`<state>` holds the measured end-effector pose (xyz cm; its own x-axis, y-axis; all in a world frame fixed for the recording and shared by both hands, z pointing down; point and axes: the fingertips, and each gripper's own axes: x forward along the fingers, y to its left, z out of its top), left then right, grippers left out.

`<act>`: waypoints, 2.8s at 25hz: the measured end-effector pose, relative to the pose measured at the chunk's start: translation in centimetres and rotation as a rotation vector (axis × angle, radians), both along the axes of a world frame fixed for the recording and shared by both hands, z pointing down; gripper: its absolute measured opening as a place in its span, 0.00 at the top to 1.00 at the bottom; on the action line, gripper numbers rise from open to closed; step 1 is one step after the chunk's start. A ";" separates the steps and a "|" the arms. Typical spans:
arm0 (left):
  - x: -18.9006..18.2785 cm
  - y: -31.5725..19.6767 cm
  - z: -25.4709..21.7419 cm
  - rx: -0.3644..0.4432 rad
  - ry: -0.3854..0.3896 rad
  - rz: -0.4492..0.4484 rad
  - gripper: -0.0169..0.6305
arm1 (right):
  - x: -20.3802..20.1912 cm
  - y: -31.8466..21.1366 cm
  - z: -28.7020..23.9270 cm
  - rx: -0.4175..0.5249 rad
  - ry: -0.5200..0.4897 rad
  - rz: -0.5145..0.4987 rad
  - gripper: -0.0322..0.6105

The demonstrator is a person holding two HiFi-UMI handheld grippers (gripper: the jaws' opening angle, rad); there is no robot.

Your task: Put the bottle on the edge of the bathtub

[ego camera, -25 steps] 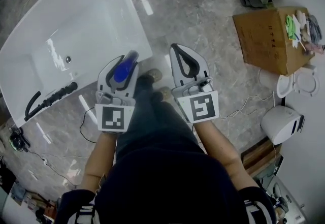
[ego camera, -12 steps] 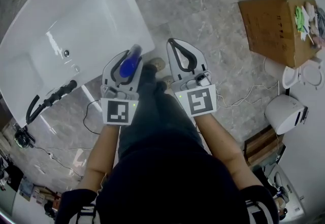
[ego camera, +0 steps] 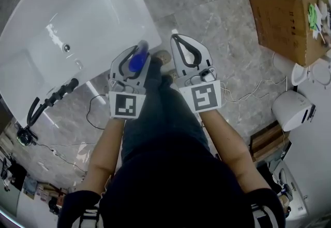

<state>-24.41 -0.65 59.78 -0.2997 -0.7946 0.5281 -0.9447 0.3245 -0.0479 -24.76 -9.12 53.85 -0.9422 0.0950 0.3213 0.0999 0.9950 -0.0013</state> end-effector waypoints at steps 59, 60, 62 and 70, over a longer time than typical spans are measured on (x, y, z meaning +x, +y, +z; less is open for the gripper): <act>1.1 -0.3 13.5 -0.102 0.022 0.275 0.70 | 1.4 2.1 7.3 -0.026 0.148 -0.007 0.92; 1.1 -0.2 13.5 -0.105 0.018 0.278 0.70 | 1.4 2.1 7.2 -0.025 0.145 -0.006 0.92; 1.0 0.2 13.2 -0.106 0.019 0.278 0.70 | 1.6 2.1 6.9 -0.021 0.139 -0.003 0.92; 1.1 1.5 11.4 -0.116 0.003 0.290 0.69 | 2.3 1.3 4.6 0.009 0.101 0.024 0.92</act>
